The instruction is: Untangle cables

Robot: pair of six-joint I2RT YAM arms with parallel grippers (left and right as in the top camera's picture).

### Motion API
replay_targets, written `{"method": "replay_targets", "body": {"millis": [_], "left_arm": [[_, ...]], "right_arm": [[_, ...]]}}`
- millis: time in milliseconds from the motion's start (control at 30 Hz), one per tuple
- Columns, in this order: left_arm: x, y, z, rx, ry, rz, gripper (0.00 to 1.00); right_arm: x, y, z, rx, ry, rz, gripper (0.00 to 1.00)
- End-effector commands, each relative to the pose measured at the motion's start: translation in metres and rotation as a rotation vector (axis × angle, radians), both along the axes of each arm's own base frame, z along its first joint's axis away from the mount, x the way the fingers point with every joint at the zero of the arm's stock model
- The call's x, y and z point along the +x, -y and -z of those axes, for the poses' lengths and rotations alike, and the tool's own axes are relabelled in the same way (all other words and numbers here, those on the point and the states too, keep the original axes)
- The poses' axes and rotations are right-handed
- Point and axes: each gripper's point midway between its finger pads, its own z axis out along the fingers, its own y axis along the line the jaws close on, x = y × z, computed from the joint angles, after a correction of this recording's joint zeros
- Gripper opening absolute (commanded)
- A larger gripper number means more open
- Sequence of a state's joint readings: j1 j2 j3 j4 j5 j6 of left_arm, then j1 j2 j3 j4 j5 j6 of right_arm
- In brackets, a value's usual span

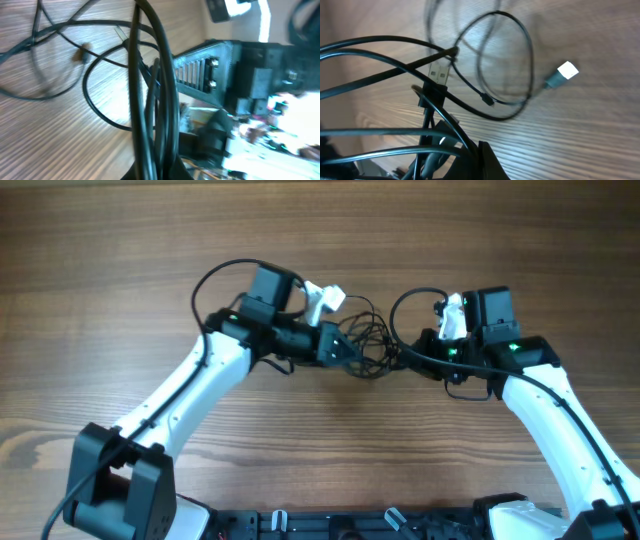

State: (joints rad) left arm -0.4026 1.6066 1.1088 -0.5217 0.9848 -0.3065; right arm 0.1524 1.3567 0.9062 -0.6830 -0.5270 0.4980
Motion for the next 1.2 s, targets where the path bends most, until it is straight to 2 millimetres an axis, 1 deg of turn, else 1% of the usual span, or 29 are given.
{"method": "replay_targets", "body": {"millis": [0,33,67,100,133,167,233,333,367,400,467,533,633,733,800,867,933,1000,1100,1167], "left_arm": [[0.028,-0.052,-0.036,-0.176,0.024,-0.073,0.25],[0.034,-0.062,-0.034,-0.169,0.015,-0.108,0.46],[0.038,-0.07,-0.032,-0.161,0.004,-0.136,0.54],[0.04,-0.077,-0.03,-0.15,-0.009,-0.161,0.56],[0.043,-0.087,-0.022,-0.111,-0.036,-0.204,0.55],[0.045,-0.093,-0.015,-0.072,-0.055,-0.235,0.49],[0.043,-0.101,-0.001,0.005,-0.088,-0.272,0.45],[0.034,-0.096,0.009,0.064,-0.121,-0.264,0.46],[0.03,-0.09,0.011,0.08,-0.12,-0.247,0.5],[0.027,-0.084,0.015,0.102,-0.122,-0.232,0.51],[0.024,-0.077,0.024,0.159,-0.149,-0.244,0.52],[0.02,-0.068,0.037,0.244,-0.198,-0.285,0.5],[0.017,-0.051,0.036,0.24,-0.199,-0.272,0.49],[0.016,-0.035,0.032,0.219,-0.196,-0.267,0.48],[0.016,-0.027,0.03,0.209,-0.205,-0.273,0.48],[0.015,-0.024,0.03,0.207,-0.219,-0.28,0.46],[0.014,-0.023,0.03,0.207,-0.243,-0.291,0.44],[0.014,-0.024,0.03,0.208,-0.26,-0.302,0.43],[0.013,-0.024,0.03,0.21,-0.264,-0.302,0.43],[0.012,-0.024,0.031,0.213,-0.269,-0.302,0.47]], "right_arm": [[0.003,0.075,0.038,-0.332,-0.055,0.219,0.04],[0.003,0.075,0.038,-0.332,-0.055,0.219,0.04],[0.003,0.075,0.038,-0.332,-0.055,0.219,0.04],[0.003,0.075,0.038,-0.332,-0.055,0.219,0.04],[0.003,0.075,0.038,-0.331,-0.056,0.219,0.04],[0.003,0.075,0.038,-0.331,-0.056,0.219,0.04],[0.003,0.075,0.038,-0.33,-0.054,0.219,0.04],[0.003,0.071,0.037,-0.312,-0.053,0.208,0.04],[0.002,0.068,0.036,-0.296,-0.055,0.2,0.04],[0.003,0.064,0.035,-0.272,-0.052,0.185,0.04],[0.006,0.048,0.029,-0.202,-0.01,0.103,0.04],[0.009,0.011,0.007,-0.019,0.11,-0.098,0.04],[0.006,-0.015,-0.016,0.141,0.194,-0.221,0.04],[0.005,-0.024,-0.027,0.207,0.231,-0.268,0.04],[0.005,-0.025,-0.028,0.212,0.231,-0.27,0.04],[0.004,-0.026,-0.03,0.224,0.234,-0.278,0.04],[0.001,-0.035,-0.04,0.288,0.271,-0.327,0.04],[0.0,-0.039,-0.047,0.325,0.289,-0.346,0.04],[0.0,-0.047,-0.063,0.403,0.346,-0.394,0.04],[-0.001,-0.052,-0.076,0.459,0.388,-0.432,0.04]]}}
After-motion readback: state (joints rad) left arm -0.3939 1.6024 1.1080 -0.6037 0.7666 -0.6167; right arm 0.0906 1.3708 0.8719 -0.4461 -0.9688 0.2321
